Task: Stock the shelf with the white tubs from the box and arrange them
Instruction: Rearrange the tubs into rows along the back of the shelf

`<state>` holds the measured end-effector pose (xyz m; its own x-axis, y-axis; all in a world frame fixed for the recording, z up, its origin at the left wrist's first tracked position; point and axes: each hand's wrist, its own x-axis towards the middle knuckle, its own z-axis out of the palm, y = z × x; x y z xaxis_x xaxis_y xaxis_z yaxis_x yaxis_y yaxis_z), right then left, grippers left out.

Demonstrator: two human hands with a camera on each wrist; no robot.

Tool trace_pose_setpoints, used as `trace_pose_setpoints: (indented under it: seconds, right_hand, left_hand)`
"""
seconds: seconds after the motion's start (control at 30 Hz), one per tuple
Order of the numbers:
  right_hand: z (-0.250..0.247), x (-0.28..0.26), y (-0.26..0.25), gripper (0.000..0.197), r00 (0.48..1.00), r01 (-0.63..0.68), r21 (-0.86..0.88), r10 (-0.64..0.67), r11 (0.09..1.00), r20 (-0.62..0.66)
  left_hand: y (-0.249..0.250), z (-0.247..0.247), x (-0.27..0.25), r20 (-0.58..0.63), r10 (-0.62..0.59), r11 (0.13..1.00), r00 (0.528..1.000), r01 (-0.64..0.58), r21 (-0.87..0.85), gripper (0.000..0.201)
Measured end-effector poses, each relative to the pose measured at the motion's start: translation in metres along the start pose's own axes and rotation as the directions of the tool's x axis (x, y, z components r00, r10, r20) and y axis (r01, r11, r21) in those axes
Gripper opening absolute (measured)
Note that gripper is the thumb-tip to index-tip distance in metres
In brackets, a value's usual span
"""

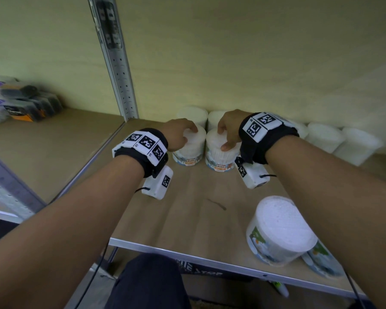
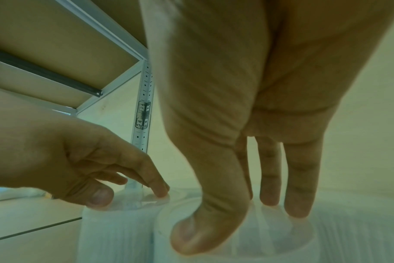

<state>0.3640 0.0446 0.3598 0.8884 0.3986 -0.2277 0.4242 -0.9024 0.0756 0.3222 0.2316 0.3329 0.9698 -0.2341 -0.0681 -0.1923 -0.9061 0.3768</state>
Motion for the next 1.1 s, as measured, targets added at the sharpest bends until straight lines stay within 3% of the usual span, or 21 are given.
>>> trace_pose_setpoints:
  seconds: [0.13, 0.23, 0.4, 0.73, 1.1]
  right_hand:
    - [0.0, -0.001, 0.0, 0.068, 1.0, 0.0, 0.005, 0.001, 1.0, -0.011]
    - [0.002, 0.0, 0.001, 0.067, 1.0, 0.006, -0.012, -0.006, 1.0, -0.009]
    - [0.004, 0.0, 0.003, 0.066, 1.0, 0.007, 0.018, -0.007, 1.0, -0.002]
    - [0.001, -0.003, 0.001, 0.067, 1.0, 0.021, 0.008, -0.021, 1.0, -0.013]
    - [-0.005, -0.012, -0.008, 0.067, 1.0, -0.004, 0.026, 0.003, 1.0, 0.021]
  left_hand:
    - [0.002, 0.006, 0.001, -0.143, -0.038, 0.999, 0.989, 0.038, -0.002, 0.036]
    - [0.004, 0.009, 0.004, -0.246, -0.079, 0.996, 0.966, 0.089, 0.029, 0.043]
    - [0.006, 0.011, 0.007, -0.175, -0.099, 0.986, 0.98, 0.12, 0.113, 0.051]
    - [0.003, -0.005, 0.006, -0.068, -0.057, 0.996, 0.996, 0.062, 0.071, 0.047]
    - [0.001, -0.008, 0.007, -0.031, -0.042, 0.992, 0.999, 0.045, 0.122, 0.048]
